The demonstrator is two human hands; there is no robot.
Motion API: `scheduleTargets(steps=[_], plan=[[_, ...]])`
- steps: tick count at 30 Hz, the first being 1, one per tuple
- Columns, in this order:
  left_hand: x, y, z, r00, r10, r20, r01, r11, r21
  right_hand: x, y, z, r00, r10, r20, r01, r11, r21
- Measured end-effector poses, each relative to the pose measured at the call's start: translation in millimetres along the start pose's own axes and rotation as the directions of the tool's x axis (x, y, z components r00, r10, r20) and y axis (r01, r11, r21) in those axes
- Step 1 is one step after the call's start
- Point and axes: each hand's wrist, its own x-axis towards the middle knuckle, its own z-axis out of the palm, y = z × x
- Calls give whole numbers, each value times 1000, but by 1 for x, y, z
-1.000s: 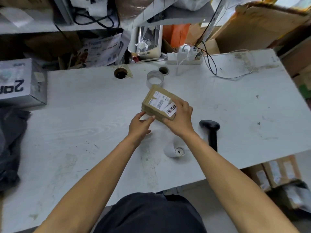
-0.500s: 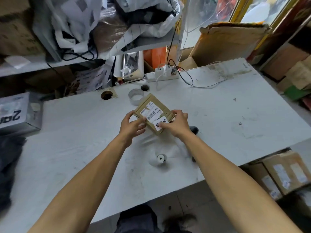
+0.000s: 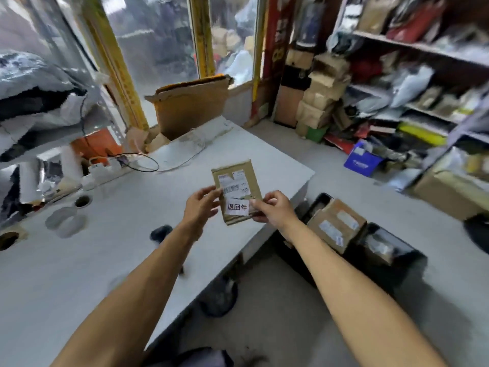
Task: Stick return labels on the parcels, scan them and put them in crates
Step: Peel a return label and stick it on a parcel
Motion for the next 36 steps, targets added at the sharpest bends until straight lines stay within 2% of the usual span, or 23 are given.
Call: scheduleTargets(steps=[3, 7, 11, 14, 17, 21, 26, 30, 33, 36], plan=[[-5, -14, 84, 986, -4, 169, -6, 998, 60, -26, 20, -78, 988, 28, -149, -13, 995, 99], [-20, -42, 185, 919, -83, 385, 39, 992, 123, -60, 60, -168, 947, 97, -307, -34, 978, 204], [-36, -71, 264, 828, -175, 532, 67, 974, 217, -89, 102, -234, 877, 192, -441, -63, 955, 291], [-45, -95, 311, 740, -315, 594, 130, 934, 334, -115, 128, -270, 813, 264, -519, -65, 927, 370], [-47, -120, 352, 650, -447, 615, 141, 866, 480, -130, 150, -301, 746, 331, -578, -71, 903, 424], [-47, -145, 409, 576, -526, 626, 187, 830, 525, -125, 181, -348, 680, 404, -612, -113, 882, 458], [-13, -176, 481, 585, -566, 582, 240, 805, 542, -86, 206, -413, 649, 486, -586, -163, 841, 517], [21, -203, 546, 599, -610, 519, 267, 763, 589, -48, 215, -469, 584, 566, -582, -182, 790, 585], [42, -226, 600, 574, -641, 510, 254, 732, 632, -19, 232, -517, 551, 592, -588, -205, 779, 593], [62, -267, 658, 546, -681, 488, 309, 705, 638, 15, 269, -567, 521, 609, -599, -226, 775, 591]])
